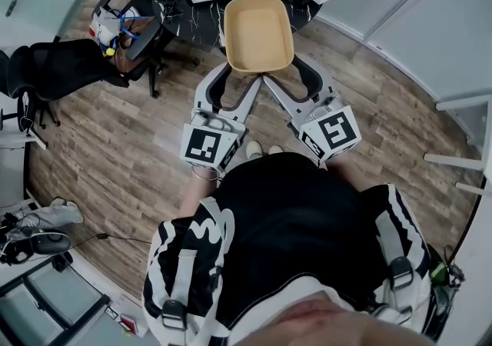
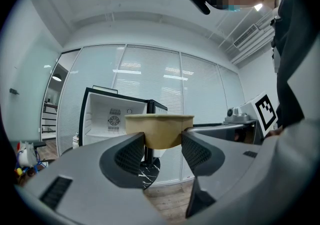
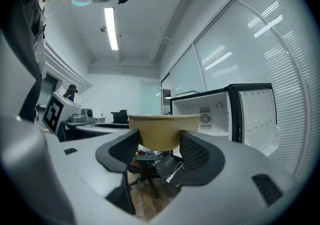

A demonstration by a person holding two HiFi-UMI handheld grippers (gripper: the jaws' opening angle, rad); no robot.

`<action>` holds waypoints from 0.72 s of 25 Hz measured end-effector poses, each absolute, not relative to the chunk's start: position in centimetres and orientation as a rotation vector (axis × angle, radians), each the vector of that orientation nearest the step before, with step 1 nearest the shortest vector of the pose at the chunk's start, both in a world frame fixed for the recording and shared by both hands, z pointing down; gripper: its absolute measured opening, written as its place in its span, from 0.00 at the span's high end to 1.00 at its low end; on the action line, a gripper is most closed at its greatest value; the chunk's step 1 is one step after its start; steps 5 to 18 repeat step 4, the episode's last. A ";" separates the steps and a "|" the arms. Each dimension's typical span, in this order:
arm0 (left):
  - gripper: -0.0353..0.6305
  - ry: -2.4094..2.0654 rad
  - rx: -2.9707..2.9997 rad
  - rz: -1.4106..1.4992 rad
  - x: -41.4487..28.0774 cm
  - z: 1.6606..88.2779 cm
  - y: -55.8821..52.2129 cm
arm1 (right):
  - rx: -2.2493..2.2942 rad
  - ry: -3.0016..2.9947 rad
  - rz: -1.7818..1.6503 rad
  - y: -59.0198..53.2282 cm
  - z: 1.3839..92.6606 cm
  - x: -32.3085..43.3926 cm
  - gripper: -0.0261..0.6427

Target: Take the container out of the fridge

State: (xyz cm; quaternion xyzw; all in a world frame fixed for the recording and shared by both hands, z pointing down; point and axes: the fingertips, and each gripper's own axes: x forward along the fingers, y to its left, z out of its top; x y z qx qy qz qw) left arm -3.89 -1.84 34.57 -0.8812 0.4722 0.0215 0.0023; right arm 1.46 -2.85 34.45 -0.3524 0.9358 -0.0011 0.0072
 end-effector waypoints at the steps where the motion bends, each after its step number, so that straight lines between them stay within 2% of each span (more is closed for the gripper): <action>1: 0.59 1.484 -2.759 0.062 -4.0 34.8 -1.8 | -1.103 2.927 -0.004 -2.8 34.5 1.4 0.56; 18: 0.59 1.487 -2.750 0.061 -4.2 35.0 -1.7 | -1.104 2.926 -0.003 -2.6 34.4 1.4 0.56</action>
